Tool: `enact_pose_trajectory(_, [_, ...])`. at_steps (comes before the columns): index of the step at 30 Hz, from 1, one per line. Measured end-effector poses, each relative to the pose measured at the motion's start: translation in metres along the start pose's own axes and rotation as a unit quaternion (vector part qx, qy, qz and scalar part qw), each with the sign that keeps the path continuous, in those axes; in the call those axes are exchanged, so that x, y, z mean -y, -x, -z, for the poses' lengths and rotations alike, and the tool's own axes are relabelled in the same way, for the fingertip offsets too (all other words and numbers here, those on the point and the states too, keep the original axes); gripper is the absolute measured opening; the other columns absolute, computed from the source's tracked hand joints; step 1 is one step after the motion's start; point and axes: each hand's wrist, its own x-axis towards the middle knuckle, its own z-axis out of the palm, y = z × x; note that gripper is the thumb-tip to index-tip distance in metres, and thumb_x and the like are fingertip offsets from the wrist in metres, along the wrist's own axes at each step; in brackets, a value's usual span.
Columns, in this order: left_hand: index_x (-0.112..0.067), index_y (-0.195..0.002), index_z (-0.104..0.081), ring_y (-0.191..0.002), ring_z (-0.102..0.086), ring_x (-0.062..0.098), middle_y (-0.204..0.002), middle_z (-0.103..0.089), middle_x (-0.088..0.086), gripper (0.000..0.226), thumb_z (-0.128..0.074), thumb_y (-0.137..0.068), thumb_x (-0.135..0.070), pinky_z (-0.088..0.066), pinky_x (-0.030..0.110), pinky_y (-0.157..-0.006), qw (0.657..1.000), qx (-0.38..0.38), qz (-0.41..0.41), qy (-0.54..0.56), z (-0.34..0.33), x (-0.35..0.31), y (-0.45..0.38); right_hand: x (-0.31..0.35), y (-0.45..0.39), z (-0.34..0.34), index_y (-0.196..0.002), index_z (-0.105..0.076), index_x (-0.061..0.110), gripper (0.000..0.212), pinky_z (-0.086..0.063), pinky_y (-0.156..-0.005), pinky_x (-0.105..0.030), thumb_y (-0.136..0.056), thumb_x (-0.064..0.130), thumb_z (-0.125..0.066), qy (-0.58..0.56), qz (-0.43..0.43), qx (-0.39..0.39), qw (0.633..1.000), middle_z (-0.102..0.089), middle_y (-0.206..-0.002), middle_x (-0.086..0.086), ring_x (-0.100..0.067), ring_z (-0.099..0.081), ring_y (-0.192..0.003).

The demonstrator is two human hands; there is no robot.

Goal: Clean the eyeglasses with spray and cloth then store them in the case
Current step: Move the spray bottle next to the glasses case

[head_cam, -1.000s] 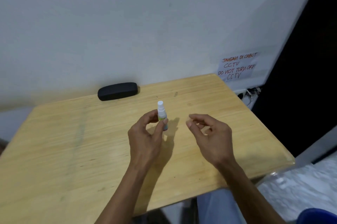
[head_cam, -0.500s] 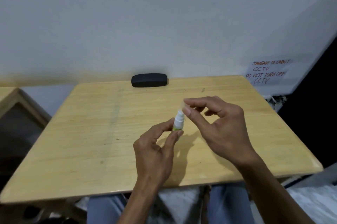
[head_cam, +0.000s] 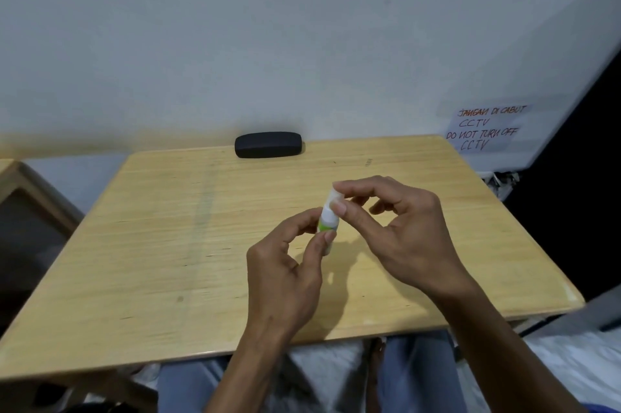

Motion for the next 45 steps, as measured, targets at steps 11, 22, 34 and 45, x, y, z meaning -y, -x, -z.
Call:
enact_pose_trajectory(11, [-0.040, -0.090, -0.072, -0.074, -0.066, 0.045, -0.086, -0.076, -0.015, 0.026, -0.076, -0.083, -0.015, -0.056, 0.049, -0.071, 0.999, 0.012, 0.034, 0.032, -0.002, -0.001, -0.008, -0.004, -0.015, 0.003, -0.103, -0.076, 0.016, 0.014, -0.058, -0.074, -0.032, -0.090, 0.016, -0.075, -0.060, -0.016, 0.045, 0.997, -0.074, -0.091, 0.013, -0.013, -0.072, -0.090])
enact_pose_trajectory(22, [-0.045, -0.087, -0.066, -0.057, -0.063, 0.033, -0.085, -0.071, -0.022, 0.034, -0.075, -0.084, -0.012, -0.051, 0.038, -0.058, 0.999, -0.005, 0.026, -0.019, -0.010, 0.002, -0.006, -0.011, -0.010, -0.007, -0.104, -0.073, 0.015, 0.012, -0.061, -0.083, -0.038, -0.092, 0.017, -0.072, -0.052, -0.055, 0.050, 0.996, -0.075, -0.100, 0.010, -0.009, -0.073, -0.095])
enact_pose_trajectory(34, [-0.040, -0.091, -0.071, -0.069, -0.068, 0.009, -0.085, -0.071, -0.024, 0.024, -0.075, -0.084, -0.017, -0.051, 0.019, -0.055, 1.000, -0.015, -0.005, -0.022, -0.008, 0.003, -0.021, -0.010, -0.007, -0.018, -0.119, -0.066, 0.033, 0.031, -0.043, -0.054, -0.022, -0.090, 0.028, -0.075, -0.076, -0.089, 0.002, 0.993, -0.079, -0.089, 0.006, -0.006, -0.069, -0.071])
enact_pose_trajectory(45, [-0.019, -0.137, -0.057, -0.134, -0.047, 0.018, -0.145, -0.055, 0.004, 0.050, -0.063, -0.092, -0.040, -0.040, 0.033, -0.108, 0.958, 0.036, 0.007, -0.286, -0.003, 0.071, -0.081, -0.063, -0.056, -0.020, -0.112, -0.070, 0.027, 0.027, -0.042, -0.062, -0.006, -0.087, 0.023, -0.078, 0.027, -0.103, -0.114, 0.988, -0.070, -0.081, 0.017, 0.000, -0.067, -0.087])
